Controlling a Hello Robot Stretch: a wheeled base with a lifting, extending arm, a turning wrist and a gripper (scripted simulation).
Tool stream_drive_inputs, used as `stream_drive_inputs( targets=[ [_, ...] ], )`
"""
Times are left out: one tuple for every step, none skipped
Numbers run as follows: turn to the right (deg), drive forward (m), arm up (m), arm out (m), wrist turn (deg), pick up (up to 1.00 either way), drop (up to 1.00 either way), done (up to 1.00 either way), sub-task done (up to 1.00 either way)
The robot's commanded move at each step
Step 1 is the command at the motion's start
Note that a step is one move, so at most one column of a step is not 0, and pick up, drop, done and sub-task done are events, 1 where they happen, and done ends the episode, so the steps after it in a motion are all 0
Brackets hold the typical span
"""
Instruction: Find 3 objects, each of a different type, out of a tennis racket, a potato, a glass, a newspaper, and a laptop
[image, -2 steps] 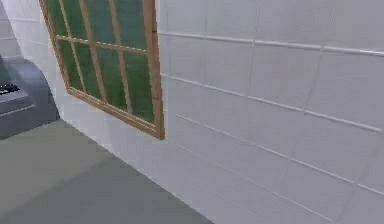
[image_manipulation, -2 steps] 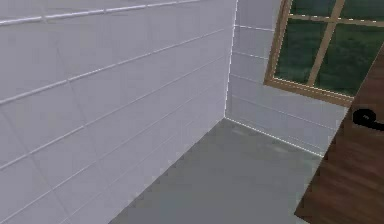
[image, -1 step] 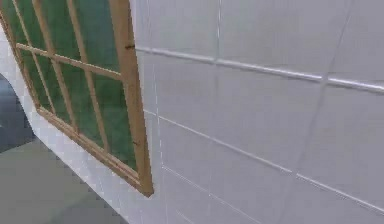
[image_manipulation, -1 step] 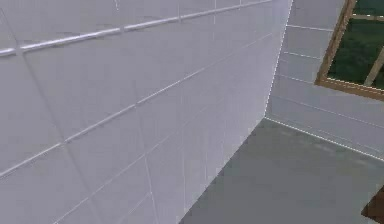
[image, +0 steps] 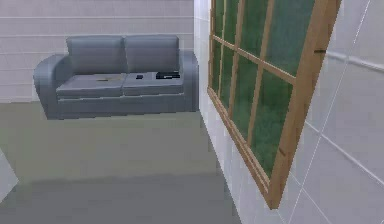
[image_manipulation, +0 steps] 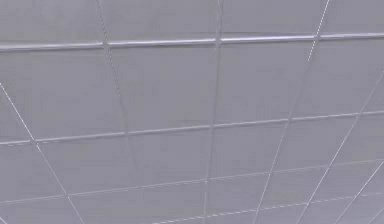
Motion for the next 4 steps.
stream_drive_inputs(
  targets=[
    [-3.0, 0.00, 0.00, 0.00, 0.0, 0.00, 0.00, 0.00, 0.00],
    [0.0, 0.30, 0.00, 0.00, 0.0, 0.00, 0.00, 0.00, 0.00],
    [-15.0, 0.00, 0.00, 0.00, 0.0, 0.00, 0.00, 0.00, 0.00],
    [0.0, 1.00, 0.00, 0.00, 0.0, 0.00, 0.00, 0.00, 0.00]
  ],
)
